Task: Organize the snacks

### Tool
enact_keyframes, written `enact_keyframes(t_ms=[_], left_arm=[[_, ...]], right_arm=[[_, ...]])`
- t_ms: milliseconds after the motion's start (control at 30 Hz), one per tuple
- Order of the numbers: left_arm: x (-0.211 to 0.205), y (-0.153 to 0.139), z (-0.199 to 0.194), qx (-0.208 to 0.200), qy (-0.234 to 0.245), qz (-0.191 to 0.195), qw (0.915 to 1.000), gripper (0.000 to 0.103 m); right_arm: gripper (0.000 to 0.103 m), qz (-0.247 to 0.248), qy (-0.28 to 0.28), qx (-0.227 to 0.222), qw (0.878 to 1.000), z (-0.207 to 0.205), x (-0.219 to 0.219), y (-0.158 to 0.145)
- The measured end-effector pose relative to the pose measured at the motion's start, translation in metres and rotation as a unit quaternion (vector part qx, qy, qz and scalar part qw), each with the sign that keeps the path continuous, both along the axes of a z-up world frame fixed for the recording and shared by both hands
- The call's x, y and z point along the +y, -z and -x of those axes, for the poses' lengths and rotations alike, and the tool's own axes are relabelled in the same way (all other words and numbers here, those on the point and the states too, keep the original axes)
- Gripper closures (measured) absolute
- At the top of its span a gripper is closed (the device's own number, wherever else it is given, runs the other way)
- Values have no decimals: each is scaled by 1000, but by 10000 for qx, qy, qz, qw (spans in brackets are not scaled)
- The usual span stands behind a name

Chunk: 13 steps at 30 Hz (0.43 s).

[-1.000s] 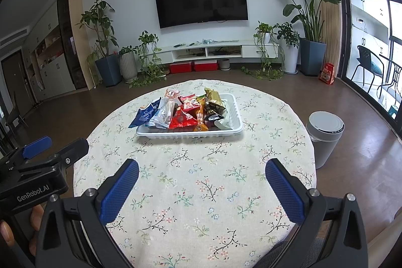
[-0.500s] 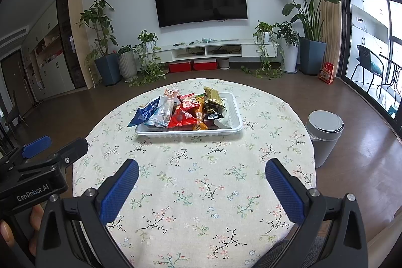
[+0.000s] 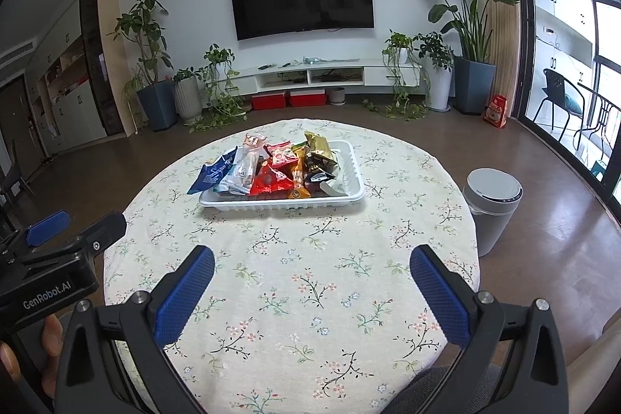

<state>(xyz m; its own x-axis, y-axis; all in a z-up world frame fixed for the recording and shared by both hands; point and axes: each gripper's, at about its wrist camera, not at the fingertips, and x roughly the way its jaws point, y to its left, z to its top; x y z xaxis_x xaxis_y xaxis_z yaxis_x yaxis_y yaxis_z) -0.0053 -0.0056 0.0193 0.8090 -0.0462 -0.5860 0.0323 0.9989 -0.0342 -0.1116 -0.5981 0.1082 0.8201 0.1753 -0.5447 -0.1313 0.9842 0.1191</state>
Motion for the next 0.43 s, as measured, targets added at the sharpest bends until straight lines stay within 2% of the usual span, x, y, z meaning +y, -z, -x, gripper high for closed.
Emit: enact_keyframes(t_ms=[433], left_arm=[[-8, 2, -2, 0, 136, 6, 9999, 0]], right_arm=[[0, 7, 0, 85, 10000, 1, -6, -1]])
